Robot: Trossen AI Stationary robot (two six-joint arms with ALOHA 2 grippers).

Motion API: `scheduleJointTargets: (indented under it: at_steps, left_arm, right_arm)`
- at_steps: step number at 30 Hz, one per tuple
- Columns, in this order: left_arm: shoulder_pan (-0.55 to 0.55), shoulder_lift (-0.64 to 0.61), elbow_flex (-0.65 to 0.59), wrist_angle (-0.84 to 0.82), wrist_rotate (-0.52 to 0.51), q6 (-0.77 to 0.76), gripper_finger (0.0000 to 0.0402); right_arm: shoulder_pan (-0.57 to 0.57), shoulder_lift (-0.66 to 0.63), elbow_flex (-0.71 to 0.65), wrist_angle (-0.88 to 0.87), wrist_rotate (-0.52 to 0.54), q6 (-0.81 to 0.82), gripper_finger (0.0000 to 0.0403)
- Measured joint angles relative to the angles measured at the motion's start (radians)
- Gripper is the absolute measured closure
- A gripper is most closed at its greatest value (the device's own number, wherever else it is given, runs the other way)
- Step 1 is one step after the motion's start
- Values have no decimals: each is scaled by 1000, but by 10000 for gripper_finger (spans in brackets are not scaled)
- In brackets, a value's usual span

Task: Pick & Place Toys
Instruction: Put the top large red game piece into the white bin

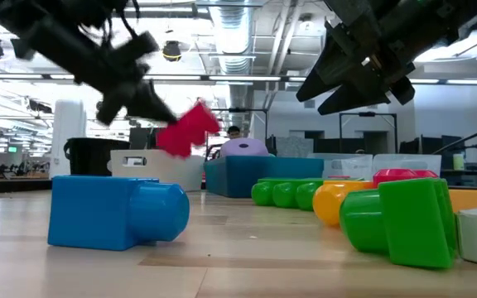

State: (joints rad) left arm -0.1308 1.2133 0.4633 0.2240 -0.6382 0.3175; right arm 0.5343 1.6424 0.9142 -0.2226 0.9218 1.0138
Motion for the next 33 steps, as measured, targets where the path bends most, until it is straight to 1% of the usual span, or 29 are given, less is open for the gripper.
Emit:
scheduleJointTargets:
  at_steps: [3,6,9,13,18,19,20,22,24,26,28,33]
  left_arm:
    - [-1,-107,0,0,-50,36,401]
    - [0,-197,0,3,-143,106,401]
    - [14,-258,1,1,-222,149,401]
    - [57,-291,1,-8,-285,155,401]
    - [131,-277,1,-4,-298,148,401]
    - [145,-269,0,-10,-297,146,401]
    - [157,-264,-2,-10,-297,143,401]
    - [178,-247,-2,-7,-287,124,401]
    - [194,-230,-9,-10,-257,101,401]
    - [207,-212,-19,5,-228,93,401]
    - [220,-197,-33,15,-215,92,401]
    - [253,-166,-55,55,-191,89,401]
  right_arm:
    - [0,0,0,1,0,0,168]
    - [0,0,0,2,0,0,168]
    - [0,0,0,3,0,0,168]
    - [0,0,0,4,0,0,168]
    - [0,0,0,16,20,-3,168]
    - [0,0,0,19,42,-3,168]
    - [0,0,0,21,91,5,168]
    - [11,0,0,37,242,35,168]
    - [34,-1,0,55,384,9,168]
    - [65,-1,0,60,478,-39,168]
    - [94,-1,0,61,525,-50,168]
    - [121,-1,0,61,534,-53,168]
